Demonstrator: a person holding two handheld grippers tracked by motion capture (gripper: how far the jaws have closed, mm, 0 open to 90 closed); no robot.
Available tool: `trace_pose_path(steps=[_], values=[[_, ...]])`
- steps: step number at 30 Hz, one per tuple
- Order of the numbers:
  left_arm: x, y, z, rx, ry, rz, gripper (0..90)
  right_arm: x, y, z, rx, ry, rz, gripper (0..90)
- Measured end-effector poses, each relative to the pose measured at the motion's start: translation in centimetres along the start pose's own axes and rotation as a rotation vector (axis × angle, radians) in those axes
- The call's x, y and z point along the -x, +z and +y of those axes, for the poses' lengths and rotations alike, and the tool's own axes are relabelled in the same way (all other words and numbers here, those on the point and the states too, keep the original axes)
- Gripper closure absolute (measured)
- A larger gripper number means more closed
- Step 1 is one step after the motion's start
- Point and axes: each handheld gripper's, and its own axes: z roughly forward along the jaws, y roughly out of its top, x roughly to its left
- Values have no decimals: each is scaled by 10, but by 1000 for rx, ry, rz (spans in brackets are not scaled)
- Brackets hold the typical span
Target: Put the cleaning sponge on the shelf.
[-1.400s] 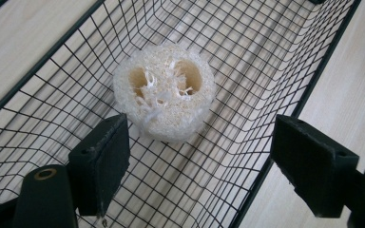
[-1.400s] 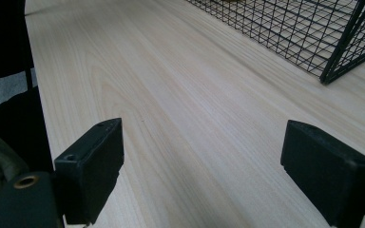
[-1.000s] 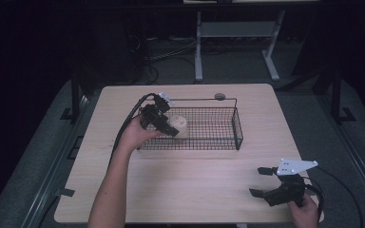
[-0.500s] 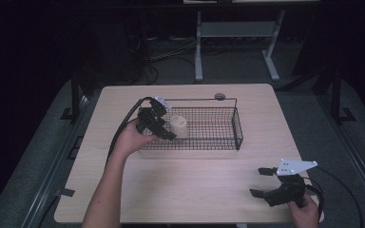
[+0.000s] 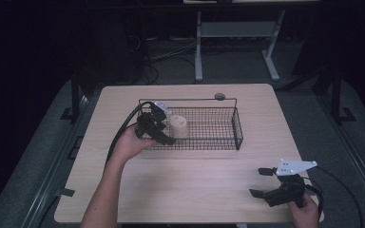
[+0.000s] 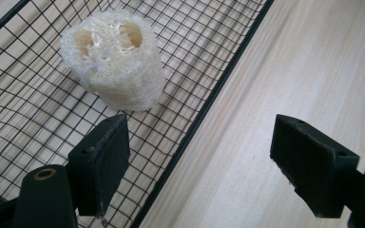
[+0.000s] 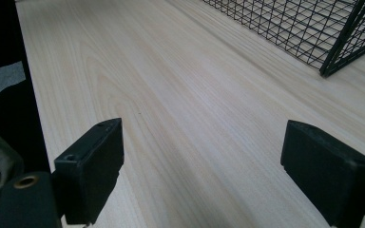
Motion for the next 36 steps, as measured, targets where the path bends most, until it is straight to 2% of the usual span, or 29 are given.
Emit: trace_pose_path(steps=[8, 9, 21, 36], values=[[8, -4, -6, 17, 1, 2, 202, 0, 1, 0, -4, -2, 1, 137], [9, -5, -7, 13, 11, 6, 202, -1, 1, 0, -6, -2, 0, 138], [18, -12, -23, 23, 4, 6, 198, -1, 2, 0, -13, -10, 2, 138], [38, -18, -44, 41, 24, 13, 180, -4, 5, 1, -27, -16, 1, 138]])
